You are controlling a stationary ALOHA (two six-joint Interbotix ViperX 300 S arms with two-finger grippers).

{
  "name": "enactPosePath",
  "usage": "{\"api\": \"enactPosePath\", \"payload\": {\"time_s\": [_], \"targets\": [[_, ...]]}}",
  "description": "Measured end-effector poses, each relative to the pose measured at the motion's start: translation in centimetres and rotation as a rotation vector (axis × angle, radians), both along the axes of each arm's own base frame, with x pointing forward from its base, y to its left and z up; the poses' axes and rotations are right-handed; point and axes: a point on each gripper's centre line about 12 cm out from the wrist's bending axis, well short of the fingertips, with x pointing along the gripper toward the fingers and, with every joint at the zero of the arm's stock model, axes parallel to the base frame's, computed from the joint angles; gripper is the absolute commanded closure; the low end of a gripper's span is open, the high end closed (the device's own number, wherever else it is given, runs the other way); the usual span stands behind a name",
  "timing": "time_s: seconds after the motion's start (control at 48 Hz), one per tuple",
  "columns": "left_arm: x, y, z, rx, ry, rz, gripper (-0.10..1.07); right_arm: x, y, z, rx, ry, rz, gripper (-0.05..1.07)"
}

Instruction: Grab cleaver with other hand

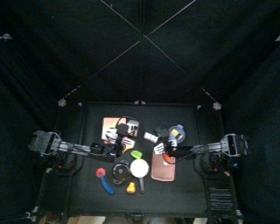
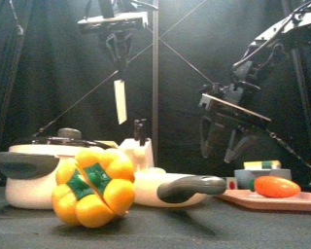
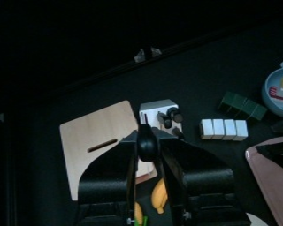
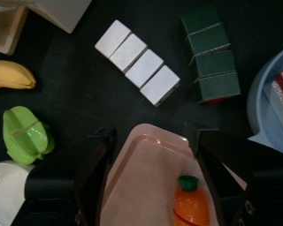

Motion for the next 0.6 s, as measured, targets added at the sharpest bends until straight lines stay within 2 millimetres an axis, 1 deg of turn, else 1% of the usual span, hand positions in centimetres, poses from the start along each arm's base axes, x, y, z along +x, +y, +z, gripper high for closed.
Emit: {"api": "enactPosePath", "payload": {"time_s": [0.146,0.208,0.333,0.458,0.604], "targets": [[0.0,0.0,0.0,0.005,0.008,-0.006,0.41,-0.1,0.0,0.0,-0.001,0.001,0.001,0.08],[0.0,-0.2,0.0,0.026,0.034,-0.036,0.41,0.0,0.2,0.1,-0.002,-0.001,0.008,0.08],[-0.5,-0.8,0.4,0.070,0.058,-0.103,0.41,-0.4,0.5,0.8,-0.013,-0.021,0.027,0.08],[-1.0,-1.2,1.1,0.074,0.017,-0.162,0.41,-1.1,0.7,1.9,-0.032,-0.051,0.050,0.08],[-1.0,-1.5,1.6,0.082,-0.078,-0.304,0.41,-2.1,1.4,3.1,-0.050,-0.099,0.097,0.08]]}}
